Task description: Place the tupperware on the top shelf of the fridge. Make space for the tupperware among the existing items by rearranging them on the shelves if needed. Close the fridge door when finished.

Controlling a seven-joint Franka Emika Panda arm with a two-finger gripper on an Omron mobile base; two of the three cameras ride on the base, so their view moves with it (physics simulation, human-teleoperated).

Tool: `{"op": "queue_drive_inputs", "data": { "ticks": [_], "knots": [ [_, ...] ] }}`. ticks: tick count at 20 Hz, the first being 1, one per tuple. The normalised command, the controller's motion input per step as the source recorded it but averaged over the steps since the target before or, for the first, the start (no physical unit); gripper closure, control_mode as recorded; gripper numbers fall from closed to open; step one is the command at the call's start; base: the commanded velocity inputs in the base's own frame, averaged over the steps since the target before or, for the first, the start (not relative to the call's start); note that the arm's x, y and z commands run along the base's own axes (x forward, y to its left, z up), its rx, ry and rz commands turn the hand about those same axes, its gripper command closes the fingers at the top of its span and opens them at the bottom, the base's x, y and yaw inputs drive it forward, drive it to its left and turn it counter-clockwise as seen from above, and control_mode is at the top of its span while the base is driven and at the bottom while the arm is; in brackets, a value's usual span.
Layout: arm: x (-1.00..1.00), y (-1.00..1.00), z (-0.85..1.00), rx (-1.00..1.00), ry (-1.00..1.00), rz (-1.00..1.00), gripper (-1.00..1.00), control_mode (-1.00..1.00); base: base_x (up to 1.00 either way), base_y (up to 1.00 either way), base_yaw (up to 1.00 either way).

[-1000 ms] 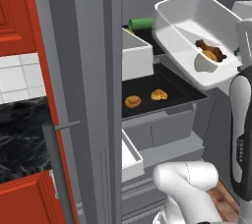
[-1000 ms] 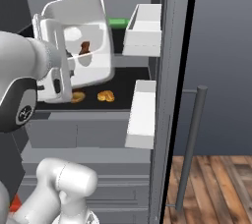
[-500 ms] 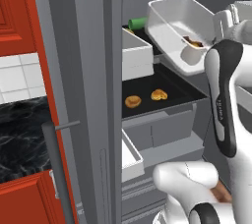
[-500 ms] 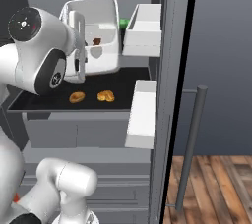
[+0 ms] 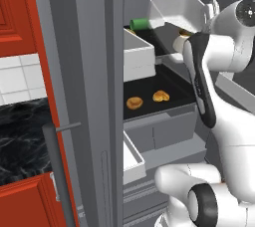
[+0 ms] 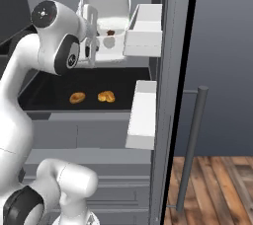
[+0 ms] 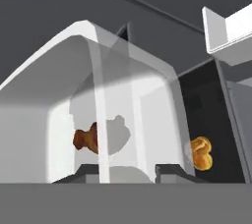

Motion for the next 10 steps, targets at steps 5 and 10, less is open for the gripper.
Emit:
{"op": "queue_drive_inputs", "data": {
  "ticks": [5,10],
  "knots": [
    [0.77,0.0,0.08,0.0,-0.05,-0.09,1.0,-1.0,0.0,0.0,0.0],
    [0.72,0.0,0.01,0.0,-0.01,-0.07,1.0,-1.0,0.0,0.0,0.0]
  ]
}}
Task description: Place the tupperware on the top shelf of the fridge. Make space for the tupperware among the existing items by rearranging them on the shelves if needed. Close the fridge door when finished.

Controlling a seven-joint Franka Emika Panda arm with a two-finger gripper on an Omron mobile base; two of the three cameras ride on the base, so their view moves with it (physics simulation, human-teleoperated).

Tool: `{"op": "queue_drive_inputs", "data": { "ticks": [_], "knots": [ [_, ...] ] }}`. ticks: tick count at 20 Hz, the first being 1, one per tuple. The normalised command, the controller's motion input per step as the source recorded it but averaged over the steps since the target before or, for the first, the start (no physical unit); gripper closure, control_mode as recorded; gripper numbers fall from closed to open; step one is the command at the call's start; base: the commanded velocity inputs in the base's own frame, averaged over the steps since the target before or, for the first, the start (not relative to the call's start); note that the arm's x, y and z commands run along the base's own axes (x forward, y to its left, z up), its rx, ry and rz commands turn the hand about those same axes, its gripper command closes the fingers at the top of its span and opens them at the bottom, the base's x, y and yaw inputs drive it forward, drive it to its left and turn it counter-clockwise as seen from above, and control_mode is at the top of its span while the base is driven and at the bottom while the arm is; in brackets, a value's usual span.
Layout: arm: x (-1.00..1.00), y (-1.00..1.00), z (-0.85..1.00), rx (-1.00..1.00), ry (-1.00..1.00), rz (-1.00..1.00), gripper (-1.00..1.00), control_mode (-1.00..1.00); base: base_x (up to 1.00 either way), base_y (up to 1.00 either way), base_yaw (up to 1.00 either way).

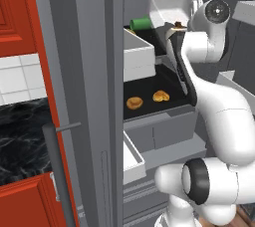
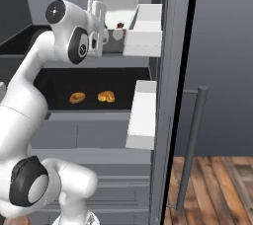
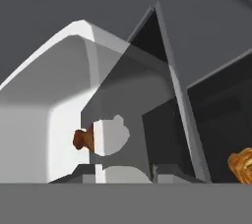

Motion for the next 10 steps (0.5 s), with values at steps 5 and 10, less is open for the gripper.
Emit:
{"op": "queue_drive_inputs", "data": {
  "ticks": [5,10],
  "knots": [
    [0.63,0.0,0.0,0.0,0.0,-0.04,-1.0,-1.0,0.0,0.0,0.0],
    [-0.02,0.0,0.0,0.0,0.0,-0.09,-1.0,-1.0,0.0,0.0,0.0]
  ]
}}
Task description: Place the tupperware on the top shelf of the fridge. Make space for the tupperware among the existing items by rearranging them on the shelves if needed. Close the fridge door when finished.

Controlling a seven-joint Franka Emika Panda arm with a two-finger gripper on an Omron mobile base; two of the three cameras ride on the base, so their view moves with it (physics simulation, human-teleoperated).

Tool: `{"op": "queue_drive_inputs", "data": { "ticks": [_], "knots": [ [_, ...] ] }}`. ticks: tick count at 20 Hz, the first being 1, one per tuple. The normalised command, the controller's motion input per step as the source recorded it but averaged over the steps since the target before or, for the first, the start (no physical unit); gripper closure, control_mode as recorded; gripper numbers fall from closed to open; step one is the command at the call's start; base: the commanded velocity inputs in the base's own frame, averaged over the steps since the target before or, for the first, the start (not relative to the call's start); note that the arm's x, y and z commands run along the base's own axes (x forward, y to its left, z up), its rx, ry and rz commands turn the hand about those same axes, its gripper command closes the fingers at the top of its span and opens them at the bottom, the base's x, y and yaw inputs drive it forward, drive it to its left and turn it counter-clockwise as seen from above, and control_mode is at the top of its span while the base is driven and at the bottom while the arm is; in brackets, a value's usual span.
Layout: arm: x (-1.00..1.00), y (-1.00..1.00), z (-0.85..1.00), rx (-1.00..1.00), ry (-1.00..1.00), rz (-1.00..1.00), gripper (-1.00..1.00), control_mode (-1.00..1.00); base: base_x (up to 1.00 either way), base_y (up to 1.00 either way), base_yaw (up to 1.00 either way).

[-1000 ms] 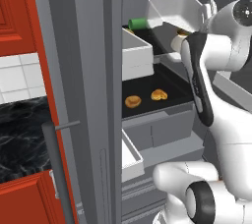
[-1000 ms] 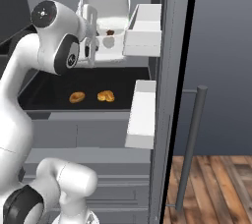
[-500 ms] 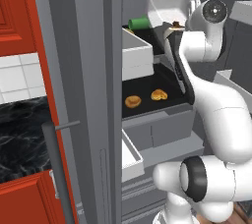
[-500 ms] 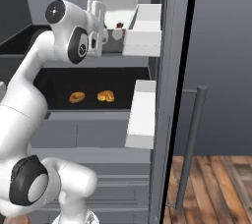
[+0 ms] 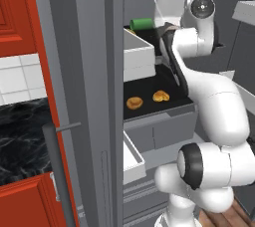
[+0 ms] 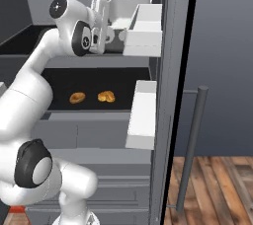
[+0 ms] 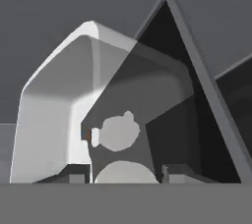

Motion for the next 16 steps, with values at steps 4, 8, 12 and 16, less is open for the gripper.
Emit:
{"op": "queue_drive_inputs", "data": {
  "ticks": [4,8,12,16],
  "knots": [
    [0.02,0.07,-0.01,0.0,0.0,-0.07,-1.0,-1.0,0.0,0.0,0.0],
    [0.04,0.38,0.0,-0.05,-0.14,0.0,-1.0,-1.0,0.0,0.0,0.0],
    [-0.44,0.46,0.01,-0.16,-0.25,0.01,-1.0,-1.0,0.0,0.0,0.0],
    [-1.0,0.09,0.1,-0.04,0.0,0.0,-1.0,-1.0,0.0,0.0,0.0]
  ]
}}
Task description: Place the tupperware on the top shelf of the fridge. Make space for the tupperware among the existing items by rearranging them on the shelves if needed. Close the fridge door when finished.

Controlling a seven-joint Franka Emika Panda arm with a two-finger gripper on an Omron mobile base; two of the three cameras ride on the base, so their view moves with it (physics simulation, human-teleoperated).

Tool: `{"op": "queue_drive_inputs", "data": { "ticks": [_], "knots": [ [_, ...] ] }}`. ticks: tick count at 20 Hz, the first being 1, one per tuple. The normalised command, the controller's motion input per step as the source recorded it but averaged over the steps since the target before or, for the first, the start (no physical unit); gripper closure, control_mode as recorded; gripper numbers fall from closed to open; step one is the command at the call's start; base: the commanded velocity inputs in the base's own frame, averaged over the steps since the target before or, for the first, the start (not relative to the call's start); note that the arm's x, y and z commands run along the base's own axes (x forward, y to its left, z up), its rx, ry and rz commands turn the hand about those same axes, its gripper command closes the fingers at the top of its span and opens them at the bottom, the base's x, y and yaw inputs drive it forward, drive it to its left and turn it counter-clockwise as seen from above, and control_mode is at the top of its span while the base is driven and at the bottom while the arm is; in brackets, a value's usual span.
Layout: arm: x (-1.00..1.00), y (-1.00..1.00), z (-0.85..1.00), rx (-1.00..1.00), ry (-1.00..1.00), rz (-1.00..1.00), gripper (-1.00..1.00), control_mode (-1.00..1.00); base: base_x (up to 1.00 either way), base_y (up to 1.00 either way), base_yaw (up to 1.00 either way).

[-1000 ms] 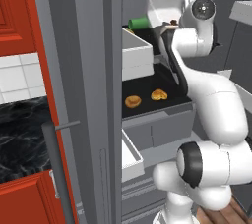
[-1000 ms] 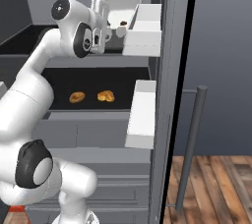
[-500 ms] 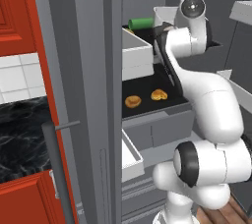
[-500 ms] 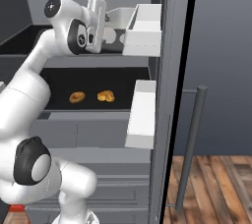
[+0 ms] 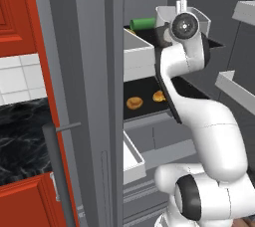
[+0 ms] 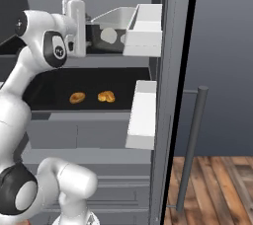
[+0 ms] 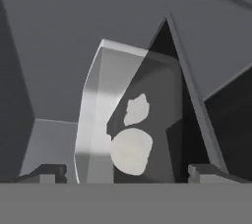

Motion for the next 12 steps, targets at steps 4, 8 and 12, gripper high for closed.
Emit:
{"op": "queue_drive_inputs", "data": {
  "ticks": [4,8,12],
  "knots": [
    [-1.0,0.0,0.25,0.02,0.0,0.22,-1.0,-1.0,0.0,0.0,0.0],
    [-1.0,0.0,0.02,-0.04,0.03,0.45,-1.0,-1.0,0.0,0.0,0.0],
    [-1.0,0.01,-0.12,-0.22,0.11,0.58,-1.0,-1.0,0.0,0.0,0.0]
  ]
}}
